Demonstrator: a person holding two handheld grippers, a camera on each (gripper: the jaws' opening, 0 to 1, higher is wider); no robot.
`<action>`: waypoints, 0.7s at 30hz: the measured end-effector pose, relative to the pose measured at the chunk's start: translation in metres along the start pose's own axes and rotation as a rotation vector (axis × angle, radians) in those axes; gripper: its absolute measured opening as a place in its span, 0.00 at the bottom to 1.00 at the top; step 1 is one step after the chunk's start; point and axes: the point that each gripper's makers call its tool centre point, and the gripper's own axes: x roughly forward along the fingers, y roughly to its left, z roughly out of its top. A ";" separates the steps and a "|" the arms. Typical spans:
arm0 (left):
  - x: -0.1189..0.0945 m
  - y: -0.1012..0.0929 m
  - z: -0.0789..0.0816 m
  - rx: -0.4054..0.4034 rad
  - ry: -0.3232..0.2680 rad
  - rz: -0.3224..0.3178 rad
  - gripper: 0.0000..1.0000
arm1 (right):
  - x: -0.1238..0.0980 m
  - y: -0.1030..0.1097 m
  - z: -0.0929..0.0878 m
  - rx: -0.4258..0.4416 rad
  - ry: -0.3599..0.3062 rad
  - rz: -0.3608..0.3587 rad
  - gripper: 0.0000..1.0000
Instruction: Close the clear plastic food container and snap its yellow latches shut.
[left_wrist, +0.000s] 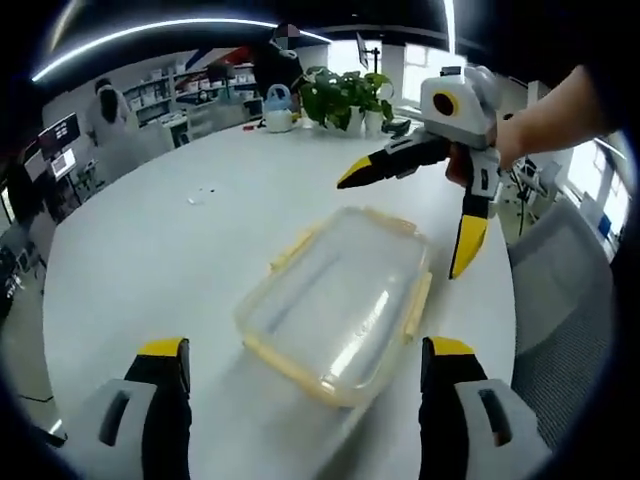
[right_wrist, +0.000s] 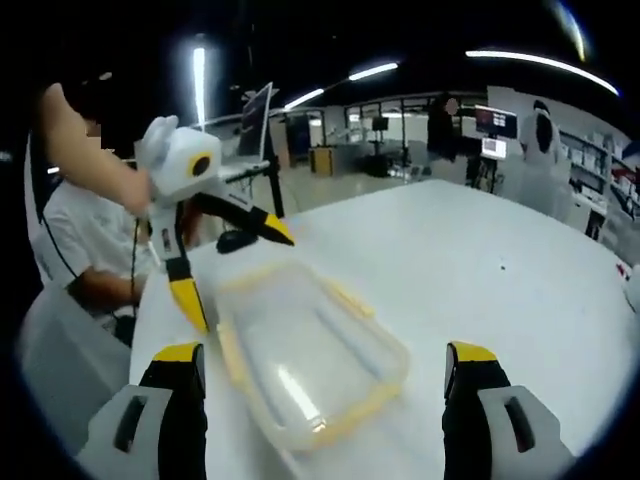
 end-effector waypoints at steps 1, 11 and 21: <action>-0.001 0.001 0.000 -0.006 -0.006 0.005 0.97 | -0.001 0.000 0.001 0.004 -0.009 -0.004 1.00; -0.009 0.001 -0.008 -0.090 -0.060 0.061 0.97 | -0.012 -0.004 0.006 0.036 -0.083 -0.070 1.00; -0.022 0.012 -0.009 -0.180 -0.118 0.123 0.96 | -0.026 -0.009 0.006 0.051 -0.110 -0.111 1.00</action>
